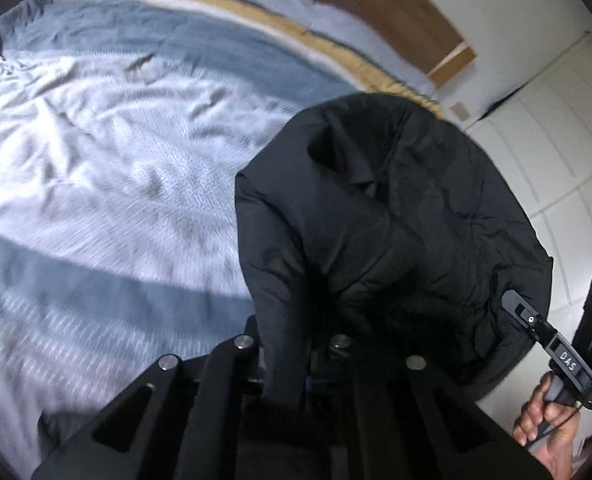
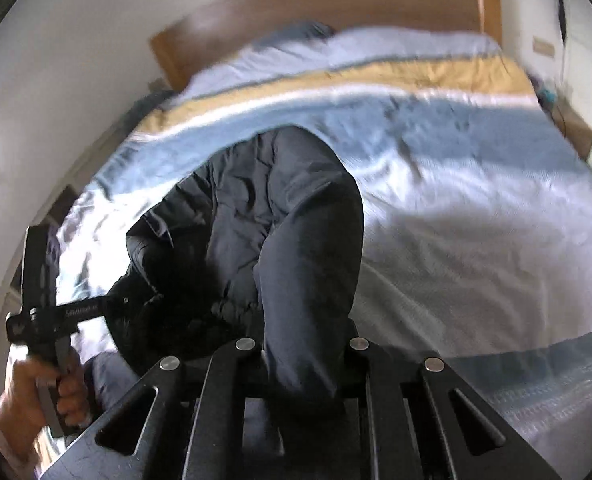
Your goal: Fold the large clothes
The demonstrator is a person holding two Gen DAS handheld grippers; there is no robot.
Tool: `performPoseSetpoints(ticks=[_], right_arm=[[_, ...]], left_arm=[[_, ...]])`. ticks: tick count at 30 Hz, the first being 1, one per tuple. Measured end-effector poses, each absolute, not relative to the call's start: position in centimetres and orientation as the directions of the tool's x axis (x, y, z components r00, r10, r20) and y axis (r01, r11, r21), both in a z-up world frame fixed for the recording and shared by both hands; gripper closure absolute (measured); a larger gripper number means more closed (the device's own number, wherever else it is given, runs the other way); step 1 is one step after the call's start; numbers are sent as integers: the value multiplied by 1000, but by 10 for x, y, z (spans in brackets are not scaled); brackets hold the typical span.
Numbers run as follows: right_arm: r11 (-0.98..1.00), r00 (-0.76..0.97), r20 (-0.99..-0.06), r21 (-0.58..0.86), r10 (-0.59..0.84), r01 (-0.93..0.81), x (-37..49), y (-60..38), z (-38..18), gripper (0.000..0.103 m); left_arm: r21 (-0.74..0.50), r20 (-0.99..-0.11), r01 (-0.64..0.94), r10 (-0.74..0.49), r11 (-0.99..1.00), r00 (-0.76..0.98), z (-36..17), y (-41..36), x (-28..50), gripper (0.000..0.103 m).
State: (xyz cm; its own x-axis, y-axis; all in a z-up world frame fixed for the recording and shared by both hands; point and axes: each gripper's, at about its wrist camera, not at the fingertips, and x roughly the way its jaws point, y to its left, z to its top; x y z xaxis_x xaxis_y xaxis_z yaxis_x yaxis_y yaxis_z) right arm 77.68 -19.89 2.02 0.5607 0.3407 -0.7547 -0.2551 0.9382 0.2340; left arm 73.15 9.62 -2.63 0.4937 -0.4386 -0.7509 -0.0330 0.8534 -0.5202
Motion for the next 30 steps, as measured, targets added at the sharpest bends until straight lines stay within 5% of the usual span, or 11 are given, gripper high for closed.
performPoseSetpoints(ticks=[9,23,30], right_arm=[[890,630,-633,256,450,-377,638,-214,74,89],[912,543,-743,233,391,-338,537,-232,-37,77],[919,564,-736,211,374,-334,521,-237,-47,74]], left_arm=[[-564,-700,29,-497,825,513,20,119,594,96],[-508,-752,60,-477,859,456,-39,123,475,92],[-415,-776,105,-412,904,477,-36,115,450,91]])
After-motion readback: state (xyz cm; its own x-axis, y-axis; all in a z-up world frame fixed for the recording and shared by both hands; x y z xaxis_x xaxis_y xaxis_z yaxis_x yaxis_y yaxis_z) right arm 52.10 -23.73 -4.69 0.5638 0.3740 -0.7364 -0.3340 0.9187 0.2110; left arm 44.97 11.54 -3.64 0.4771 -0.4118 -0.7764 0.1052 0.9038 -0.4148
